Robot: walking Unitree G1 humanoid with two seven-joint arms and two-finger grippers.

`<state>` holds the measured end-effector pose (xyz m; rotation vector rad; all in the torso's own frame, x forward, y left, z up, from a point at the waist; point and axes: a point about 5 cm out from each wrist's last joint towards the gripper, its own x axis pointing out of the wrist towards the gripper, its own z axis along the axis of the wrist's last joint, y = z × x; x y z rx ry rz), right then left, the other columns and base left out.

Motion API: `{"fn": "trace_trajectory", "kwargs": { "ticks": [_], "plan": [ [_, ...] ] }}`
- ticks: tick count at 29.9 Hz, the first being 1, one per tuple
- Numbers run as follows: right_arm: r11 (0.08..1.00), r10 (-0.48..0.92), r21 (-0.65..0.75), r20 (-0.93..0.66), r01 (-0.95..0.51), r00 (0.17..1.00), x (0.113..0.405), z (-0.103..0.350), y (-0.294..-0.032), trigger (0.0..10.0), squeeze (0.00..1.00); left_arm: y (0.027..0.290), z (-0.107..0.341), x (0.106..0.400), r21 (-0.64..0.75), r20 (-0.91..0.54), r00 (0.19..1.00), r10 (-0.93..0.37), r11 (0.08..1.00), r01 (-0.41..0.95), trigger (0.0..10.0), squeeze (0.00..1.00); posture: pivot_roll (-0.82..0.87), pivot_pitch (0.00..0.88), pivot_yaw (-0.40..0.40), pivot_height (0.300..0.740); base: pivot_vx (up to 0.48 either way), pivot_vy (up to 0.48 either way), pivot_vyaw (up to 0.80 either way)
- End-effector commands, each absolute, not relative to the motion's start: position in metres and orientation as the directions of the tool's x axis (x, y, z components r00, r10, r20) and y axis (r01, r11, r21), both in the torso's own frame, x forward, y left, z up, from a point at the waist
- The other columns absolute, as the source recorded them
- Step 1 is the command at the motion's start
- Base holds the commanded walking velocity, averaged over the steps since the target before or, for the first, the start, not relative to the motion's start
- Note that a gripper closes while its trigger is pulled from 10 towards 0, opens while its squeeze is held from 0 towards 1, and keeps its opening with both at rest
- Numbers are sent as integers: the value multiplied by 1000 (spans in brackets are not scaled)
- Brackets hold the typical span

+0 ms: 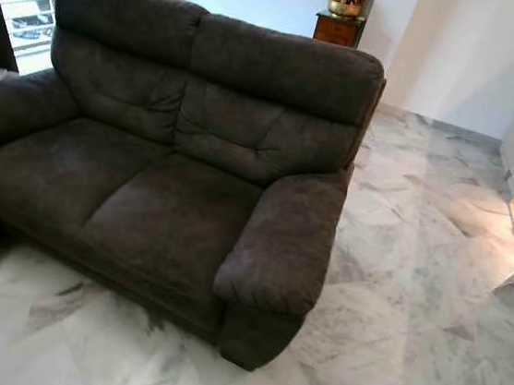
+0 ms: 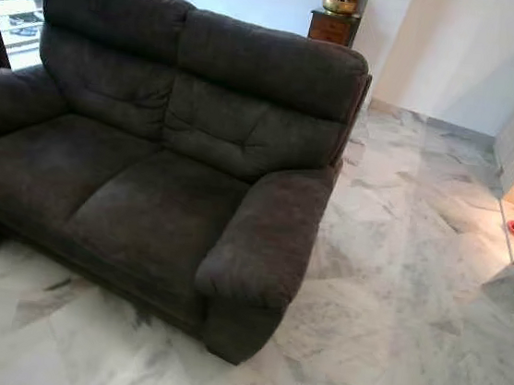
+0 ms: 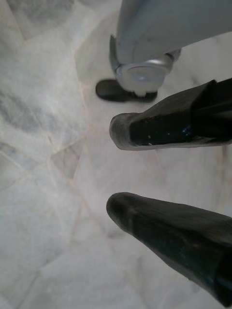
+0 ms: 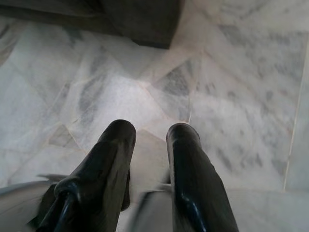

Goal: Move the pillow to the sofa from floor

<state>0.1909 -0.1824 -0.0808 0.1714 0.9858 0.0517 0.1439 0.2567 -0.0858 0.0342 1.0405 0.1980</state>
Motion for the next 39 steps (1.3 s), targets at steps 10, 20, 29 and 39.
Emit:
{"fn": "trace_trajectory", "kwargs": {
  "ticks": [10,20,29,39],
  "plan": [
    [987,107,154,-836,43,539,186,-83,-188,10000,0,252,-87,145,112,-855,491,166,984,-139,10000,0,70,0,-14,740,0,480,0],
    [986,108,158,-833,46,542,186,-83,-188,10000,0,251,-87,145,107,-856,489,165,984,-144,10000,0,70,0,-16,740,0,480,0],
    [986,109,160,-833,47,542,185,-83,-188,10000,0,251,-87,144,105,-857,488,164,984,-146,10000,0,69,0,-15,740,0,480,0],
    [986,111,162,-833,48,542,185,-83,-188,10000,0,252,-87,144,105,-857,488,164,984,-146,10000,0,70,0,-14,740,0,480,0]
  ]
}}
